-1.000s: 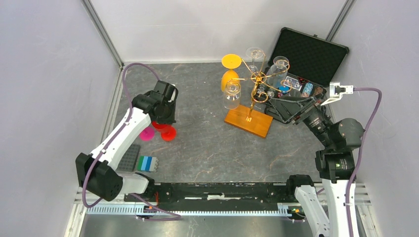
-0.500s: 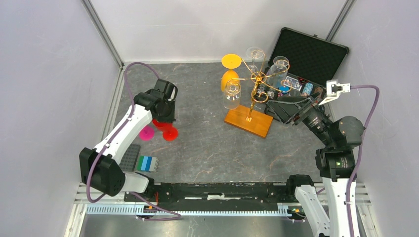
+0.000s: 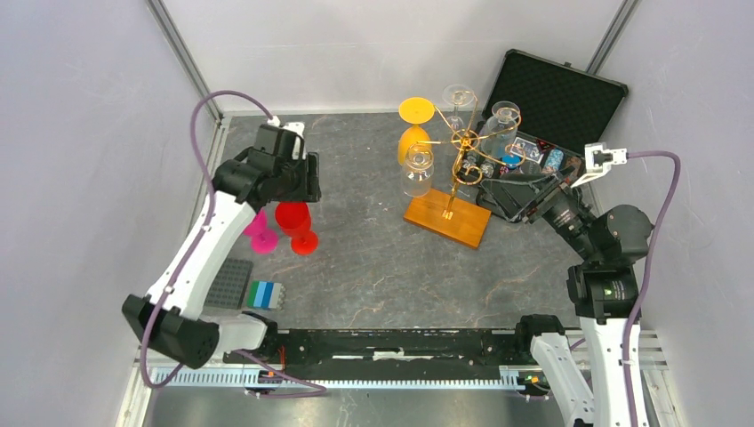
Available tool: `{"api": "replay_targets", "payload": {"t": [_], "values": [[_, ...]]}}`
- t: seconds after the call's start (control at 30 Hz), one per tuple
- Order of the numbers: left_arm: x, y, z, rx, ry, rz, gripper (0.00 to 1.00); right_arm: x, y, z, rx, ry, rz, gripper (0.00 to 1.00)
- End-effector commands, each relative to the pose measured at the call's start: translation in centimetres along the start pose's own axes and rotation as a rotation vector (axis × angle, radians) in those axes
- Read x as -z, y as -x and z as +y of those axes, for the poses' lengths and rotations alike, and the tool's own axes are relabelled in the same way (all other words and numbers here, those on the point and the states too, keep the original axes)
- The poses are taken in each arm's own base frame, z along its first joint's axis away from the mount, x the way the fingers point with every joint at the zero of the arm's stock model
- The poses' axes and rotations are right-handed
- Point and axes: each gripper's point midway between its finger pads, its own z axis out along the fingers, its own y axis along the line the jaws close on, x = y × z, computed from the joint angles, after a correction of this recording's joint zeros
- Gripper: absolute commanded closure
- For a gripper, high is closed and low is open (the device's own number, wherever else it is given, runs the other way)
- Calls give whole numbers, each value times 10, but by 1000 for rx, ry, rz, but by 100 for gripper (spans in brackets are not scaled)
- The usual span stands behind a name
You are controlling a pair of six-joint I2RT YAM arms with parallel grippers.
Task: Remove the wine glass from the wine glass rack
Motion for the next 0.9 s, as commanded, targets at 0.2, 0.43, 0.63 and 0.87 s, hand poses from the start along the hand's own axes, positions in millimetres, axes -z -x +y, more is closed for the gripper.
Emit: {"api": "replay_targets", "payload": {"t": [0.2, 0.43, 0.63, 0.87], "values": [[99, 64, -88, 47, -559, -343, 20, -12, 45, -16, 69, -181, -49, 20], [110, 64, -102, 43, -664, -375, 10, -28, 89, -77, 216, -486, -84, 14], [105, 58, -102, 34, -667, -365, 4, -61, 95, -121, 217, -577, -16, 19], [94, 52, -103, 32, -676, -343, 0, -80, 92, -140, 169, -583, -16, 45]]}}
